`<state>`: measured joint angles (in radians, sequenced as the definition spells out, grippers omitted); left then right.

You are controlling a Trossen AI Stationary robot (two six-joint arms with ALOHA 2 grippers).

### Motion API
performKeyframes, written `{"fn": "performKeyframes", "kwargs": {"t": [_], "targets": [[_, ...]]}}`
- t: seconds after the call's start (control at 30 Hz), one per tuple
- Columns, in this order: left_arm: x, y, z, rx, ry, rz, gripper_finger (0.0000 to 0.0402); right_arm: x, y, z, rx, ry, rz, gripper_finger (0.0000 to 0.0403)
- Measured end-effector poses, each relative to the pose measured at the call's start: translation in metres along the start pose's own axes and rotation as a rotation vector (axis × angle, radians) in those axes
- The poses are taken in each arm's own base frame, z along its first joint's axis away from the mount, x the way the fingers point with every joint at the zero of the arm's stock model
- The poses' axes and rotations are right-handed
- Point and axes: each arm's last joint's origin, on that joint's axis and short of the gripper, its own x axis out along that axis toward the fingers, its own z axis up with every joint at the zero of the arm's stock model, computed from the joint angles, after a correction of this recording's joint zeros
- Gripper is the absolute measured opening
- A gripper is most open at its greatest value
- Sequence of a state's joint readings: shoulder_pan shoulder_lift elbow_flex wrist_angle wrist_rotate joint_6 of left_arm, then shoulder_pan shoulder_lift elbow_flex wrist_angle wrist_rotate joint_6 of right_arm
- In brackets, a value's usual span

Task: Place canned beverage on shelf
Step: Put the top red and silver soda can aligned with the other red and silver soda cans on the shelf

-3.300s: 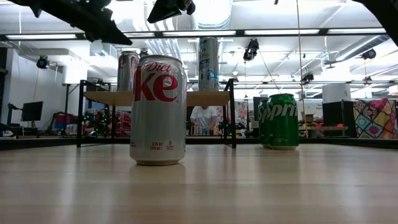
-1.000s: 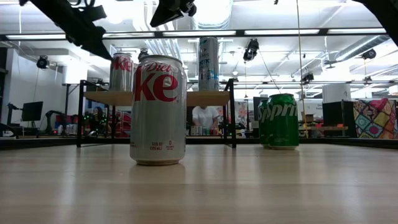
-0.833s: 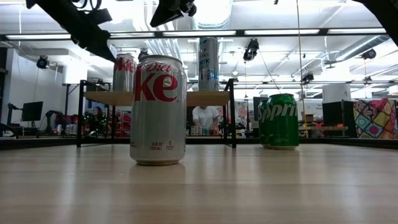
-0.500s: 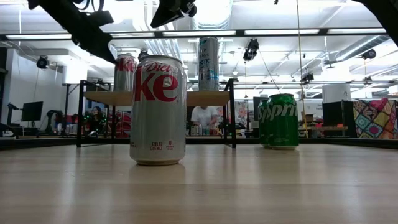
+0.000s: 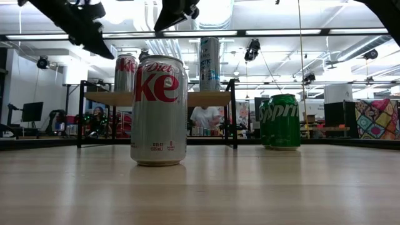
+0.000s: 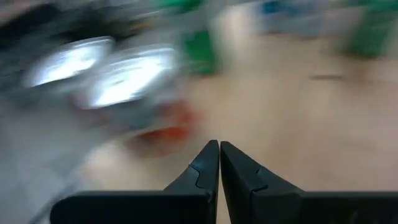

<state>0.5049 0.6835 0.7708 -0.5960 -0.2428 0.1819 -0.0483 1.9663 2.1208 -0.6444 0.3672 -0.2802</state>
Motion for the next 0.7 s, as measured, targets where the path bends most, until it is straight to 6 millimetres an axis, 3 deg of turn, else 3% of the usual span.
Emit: {"fn": "performKeyframes", "kwargs": {"t": [0.07, 0.13, 0.7], "targets": [[-0.002, -0.005, -0.001, 0.009, -0.043, -0.156, 0.0000, 0.000, 0.000, -0.001, -0.004, 0.007, 0.002, 0.0012], [0.000, -0.006, -0.001, -0.007, -0.084, -0.192, 0.0000, 0.000, 0.000, -0.001, -0.010, 0.008, 0.002, 0.0012], [0.027, -0.007, -0.012, -0.047, -0.092, 0.081, 0.0000, 0.000, 0.000, -0.001, -0.013, 0.008, 0.003, 0.0012]]}}
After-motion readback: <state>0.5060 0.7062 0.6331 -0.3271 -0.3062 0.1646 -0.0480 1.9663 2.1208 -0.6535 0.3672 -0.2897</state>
